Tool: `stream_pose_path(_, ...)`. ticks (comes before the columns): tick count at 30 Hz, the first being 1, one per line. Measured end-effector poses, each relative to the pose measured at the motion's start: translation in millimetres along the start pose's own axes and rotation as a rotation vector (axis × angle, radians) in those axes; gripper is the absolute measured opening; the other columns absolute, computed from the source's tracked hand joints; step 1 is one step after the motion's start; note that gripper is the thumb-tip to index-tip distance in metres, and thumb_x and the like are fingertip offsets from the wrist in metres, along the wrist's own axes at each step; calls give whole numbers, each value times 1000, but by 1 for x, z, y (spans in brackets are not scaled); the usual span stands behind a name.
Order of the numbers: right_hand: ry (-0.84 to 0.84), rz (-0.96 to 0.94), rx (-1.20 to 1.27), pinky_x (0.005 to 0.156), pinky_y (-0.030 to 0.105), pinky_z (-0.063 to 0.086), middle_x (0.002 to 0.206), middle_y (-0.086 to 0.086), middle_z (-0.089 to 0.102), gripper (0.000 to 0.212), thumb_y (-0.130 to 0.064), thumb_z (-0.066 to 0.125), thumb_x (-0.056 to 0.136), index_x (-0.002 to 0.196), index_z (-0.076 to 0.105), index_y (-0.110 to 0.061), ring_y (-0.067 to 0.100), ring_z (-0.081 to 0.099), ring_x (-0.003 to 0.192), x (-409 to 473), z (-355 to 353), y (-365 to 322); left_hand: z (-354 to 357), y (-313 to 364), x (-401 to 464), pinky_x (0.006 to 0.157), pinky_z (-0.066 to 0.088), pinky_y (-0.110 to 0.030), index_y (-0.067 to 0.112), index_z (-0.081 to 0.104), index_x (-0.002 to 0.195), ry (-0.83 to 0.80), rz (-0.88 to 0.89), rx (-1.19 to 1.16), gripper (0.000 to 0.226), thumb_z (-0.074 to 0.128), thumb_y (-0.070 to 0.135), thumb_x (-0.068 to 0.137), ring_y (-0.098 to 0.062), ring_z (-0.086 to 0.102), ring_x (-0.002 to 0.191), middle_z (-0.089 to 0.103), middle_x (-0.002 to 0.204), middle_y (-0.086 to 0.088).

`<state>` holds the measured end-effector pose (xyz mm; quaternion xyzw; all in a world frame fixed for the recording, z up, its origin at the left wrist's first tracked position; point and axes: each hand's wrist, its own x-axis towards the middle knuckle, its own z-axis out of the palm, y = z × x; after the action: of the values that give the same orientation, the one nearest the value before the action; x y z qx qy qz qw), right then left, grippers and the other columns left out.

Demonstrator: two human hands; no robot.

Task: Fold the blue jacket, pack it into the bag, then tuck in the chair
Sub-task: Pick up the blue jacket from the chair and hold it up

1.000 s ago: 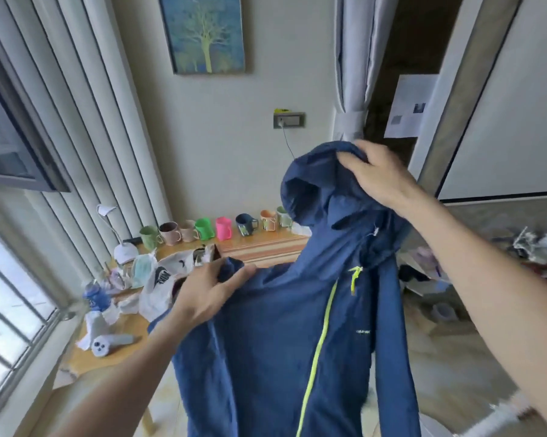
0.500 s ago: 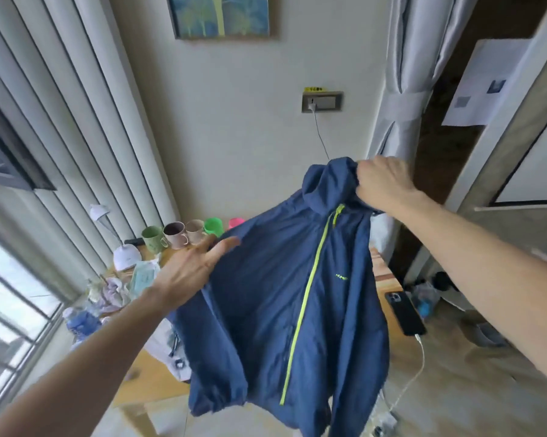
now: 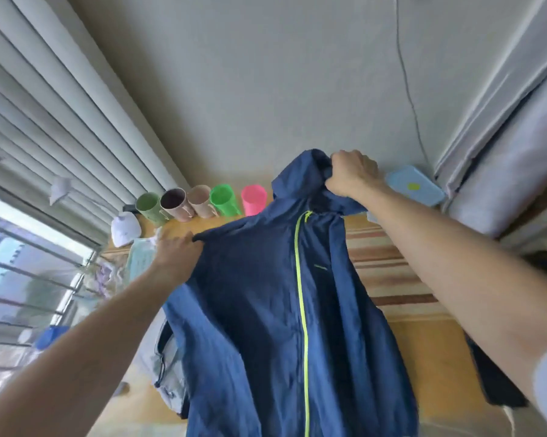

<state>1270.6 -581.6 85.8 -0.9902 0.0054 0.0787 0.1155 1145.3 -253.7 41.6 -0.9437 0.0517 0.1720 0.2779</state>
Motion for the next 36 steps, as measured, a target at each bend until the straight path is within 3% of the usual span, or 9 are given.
stream_pose_path(3,-112,-1,75,63,32,41,106,12,70,32,-23,61,78,108,59,-13,34,60,84,19,44,7,19,5,21,100,42,-41,20,58,131,-160,-172,-118,41,55,26,90,-27,54,127,51,140,-6)
stream_pose_path(6,-68,66,184,71,40,54,104,3,65,64,-54,66,66,120,53,-22,34,66,92,23,75,23,34,15,31,99,40,-44,17,53,135,-144,-310,-206,50,58,33,88,-33,47,134,41,151,-13)
stream_pose_path(9,6,123,332,83,46,54,122,8,63,71,-60,69,72,127,50,-21,35,63,109,-13,106,43,56,44,13,90,46,-47,12,63,118,11,-256,-267,42,62,38,86,-38,54,118,56,131,-18)
stream_pose_path(13,-245,297,276,89,44,49,139,10,54,81,-64,68,77,138,40,-18,36,55,124,-121,174,74,99,103,-51,70,49,-44,13,66,99,120,-60,-451,38,75,43,79,-36,64,84,61,92,-11)
stream_pose_path(19,-394,584,42,93,42,48,139,16,50,136,-87,64,58,157,10,-11,35,53,124,-238,265,94,162,179,-121,70,47,-38,27,24,145,-274,-135,-753,85,40,83,82,-29,69,95,68,104,-2)
stream_pose_path(25,-296,541,212,72,40,59,99,10,72,27,-32,70,89,99,64,-8,32,69,90,-242,306,107,194,207,-110,65,53,-36,25,26,140,-236,-137,-861,58,60,33,94,-27,67,77,66,88,-2)
stream_pose_path(28,-239,577,274,69,36,53,101,13,67,29,-30,64,94,104,63,-3,33,65,90,-240,299,132,199,206,-117,64,46,-40,24,30,128,-267,-82,-904,44,52,13,90,-32,63,75,60,79,-2)
stream_pose_path(33,-265,644,275,68,37,50,84,2,63,21,-32,62,95,92,54,-13,31,62,80,-271,270,169,203,203,-159,81,51,-39,27,29,116,-452,43,-986,42,57,30,84,-34,66,97,60,90,-2)
stream_pose_path(36,-309,686,252,78,42,53,98,10,68,21,-31,63,95,97,52,-14,36,65,93,-291,261,181,199,208,-174,89,51,-36,25,32,119,-639,81,-902,54,58,45,76,-32,64,108,62,104,-3)
